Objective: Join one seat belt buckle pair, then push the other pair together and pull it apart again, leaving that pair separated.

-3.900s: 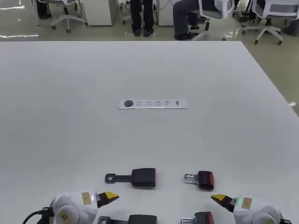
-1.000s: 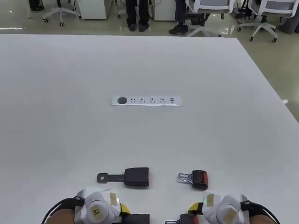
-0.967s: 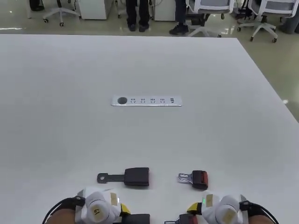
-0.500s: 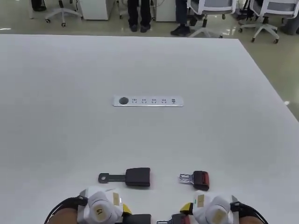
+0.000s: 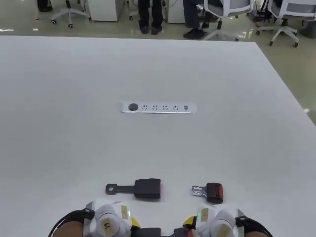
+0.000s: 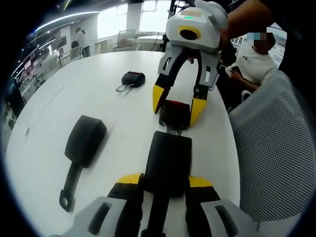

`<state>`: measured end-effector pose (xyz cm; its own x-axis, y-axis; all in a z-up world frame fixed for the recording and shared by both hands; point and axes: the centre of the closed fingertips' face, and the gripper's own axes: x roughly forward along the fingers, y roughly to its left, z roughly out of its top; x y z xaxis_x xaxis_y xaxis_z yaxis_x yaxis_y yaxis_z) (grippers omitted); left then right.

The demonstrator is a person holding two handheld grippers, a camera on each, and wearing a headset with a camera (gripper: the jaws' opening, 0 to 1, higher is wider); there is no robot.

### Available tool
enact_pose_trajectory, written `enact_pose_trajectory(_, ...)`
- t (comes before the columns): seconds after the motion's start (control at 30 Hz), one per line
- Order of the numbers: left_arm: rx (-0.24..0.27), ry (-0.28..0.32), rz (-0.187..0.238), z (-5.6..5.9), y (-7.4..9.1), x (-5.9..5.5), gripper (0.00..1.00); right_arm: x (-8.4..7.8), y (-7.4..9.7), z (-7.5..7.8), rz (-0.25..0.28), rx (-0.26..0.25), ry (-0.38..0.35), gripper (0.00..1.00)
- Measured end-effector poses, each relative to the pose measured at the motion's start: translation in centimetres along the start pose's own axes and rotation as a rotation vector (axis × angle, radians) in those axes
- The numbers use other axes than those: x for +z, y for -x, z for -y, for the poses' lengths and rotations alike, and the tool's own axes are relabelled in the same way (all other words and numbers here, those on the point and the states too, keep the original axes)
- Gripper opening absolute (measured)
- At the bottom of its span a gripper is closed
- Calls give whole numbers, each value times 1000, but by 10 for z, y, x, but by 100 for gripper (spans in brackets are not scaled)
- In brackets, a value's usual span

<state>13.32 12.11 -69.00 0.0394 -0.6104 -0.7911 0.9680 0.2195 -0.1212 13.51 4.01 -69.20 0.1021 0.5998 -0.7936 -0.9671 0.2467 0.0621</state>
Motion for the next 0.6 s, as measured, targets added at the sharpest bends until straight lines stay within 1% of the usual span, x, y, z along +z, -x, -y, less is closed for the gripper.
enact_pose_trajectory(0.07,0,0,-1,0,0,0,33,4,-4,-1,8,5,2,35)
enact_pose_trajectory(0.1,-3,-9,-4,0,0,0,33,3,-4,-1,-6,-1,18,35)
enact_pose_trajectory(0.2,-2,-4,-5,0,0,0,33,2,-3,-2,5,0,5,35)
enact_pose_trajectory(0.3,0,-13,-8,0,0,0,33,2,-5,-3,14,-4,-1,35)
enact_pose_trajectory(0.43,-4,-30,-16,1,-2,2,33,-1,-7,-3,5,-7,3,35)
enact_pose_trajectory(0.5,-10,-68,-34,2,-3,1,33,-1,-8,-2,3,-7,10,35)
enact_pose_trajectory(0.6,-20,-67,-35,0,-3,1,32,-1,-8,-1,0,-4,15,35)
